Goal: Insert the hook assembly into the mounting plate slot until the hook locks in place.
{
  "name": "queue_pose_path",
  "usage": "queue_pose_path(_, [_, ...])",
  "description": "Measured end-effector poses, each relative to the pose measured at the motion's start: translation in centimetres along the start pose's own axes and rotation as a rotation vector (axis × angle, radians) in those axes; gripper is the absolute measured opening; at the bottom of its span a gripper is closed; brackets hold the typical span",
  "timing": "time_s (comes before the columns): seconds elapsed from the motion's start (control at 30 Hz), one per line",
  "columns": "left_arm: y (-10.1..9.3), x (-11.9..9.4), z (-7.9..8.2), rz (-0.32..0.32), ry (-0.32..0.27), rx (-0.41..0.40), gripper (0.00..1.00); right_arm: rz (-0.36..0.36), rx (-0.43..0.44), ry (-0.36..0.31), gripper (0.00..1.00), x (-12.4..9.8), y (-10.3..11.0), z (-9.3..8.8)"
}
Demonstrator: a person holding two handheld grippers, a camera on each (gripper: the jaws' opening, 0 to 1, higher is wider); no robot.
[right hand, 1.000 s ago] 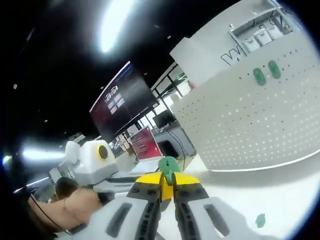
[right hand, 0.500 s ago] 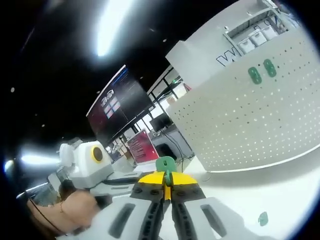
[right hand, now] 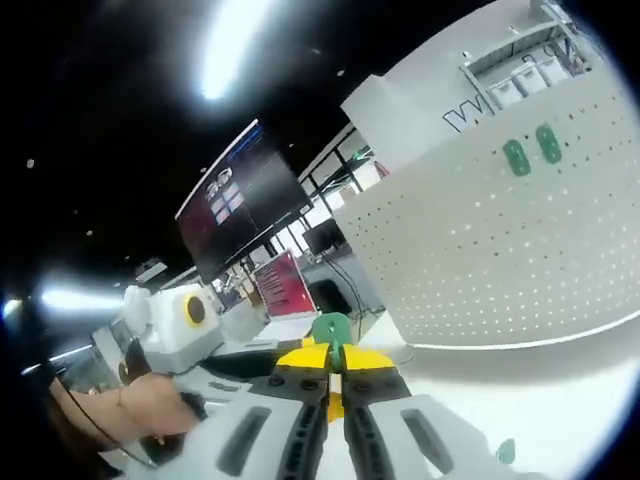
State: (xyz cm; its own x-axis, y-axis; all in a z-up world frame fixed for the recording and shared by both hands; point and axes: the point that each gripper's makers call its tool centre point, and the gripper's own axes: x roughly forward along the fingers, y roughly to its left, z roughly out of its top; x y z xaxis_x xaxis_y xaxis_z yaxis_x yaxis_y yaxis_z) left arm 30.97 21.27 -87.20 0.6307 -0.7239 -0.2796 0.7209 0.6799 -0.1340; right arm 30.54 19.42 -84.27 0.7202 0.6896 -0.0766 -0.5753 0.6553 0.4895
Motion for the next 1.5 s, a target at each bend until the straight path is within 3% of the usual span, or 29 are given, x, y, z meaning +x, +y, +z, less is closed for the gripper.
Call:
queue_pose_path(0.07, [-0.1, -0.3, 0.2, -0.012, -0.01, 0.001, 0.5, 0.002, -0.024, 0.009, 0.0, 0.1, -0.4, -0.1])
queue_pose_path(0.2, [-0.2, -0.3, 0.4, -0.016, -0.023, -0.01, 0.7, -0.008, -0.042, 0.015, 0.0, -0.1, -1.2, -0.1])
queue_pose_path(0.37, [-0.4, -0.5, 0.2, -0.044, -0.04, -0.014, 0.77, -0.028, -0.075, 0.01, 0.0, -0.2, -2.1, 0.5])
queue_pose_path(0.5, [-0.8, -0.2, 0.4, -0.064, -0.069, -0.074, 0.91, -0.058, -0.136, 0.007, 0.0, -0.5, -2.9, 0.8])
queue_pose_path(0.83, [-1.1, 0.6, 0.0, -0.072, -0.06, -0.091, 0.99, -0.123, -0.169, -0.023, 0.0, -0.9, -4.6, 1.0])
queue_pose_path(1.1, [-1.0, 0.8, -0.4, -0.068, -0.048, -0.097, 1.0, -0.151, -0.191, -0.043, 0.0, -0.3, -5.6, 1.3])
queue_pose_path(1.23, [-0.9, 0.8, -0.5, -0.066, -0.042, -0.097, 1.0, -0.179, -0.211, -0.07, 0.0, -0.2, -6.2, 2.0])
queue_pose_path(1.4, [-0.7, 0.7, -0.6, -0.062, -0.045, -0.108, 0.99, -0.257, -0.307, -0.119, 0.0, -0.3, -8.2, 4.2])
queue_pose_path(1.5, [-0.7, 0.6, -0.6, -0.064, -0.05, -0.12, 0.98, -0.278, -0.298, -0.139, 0.0, -0.2, -9.4, 5.1])
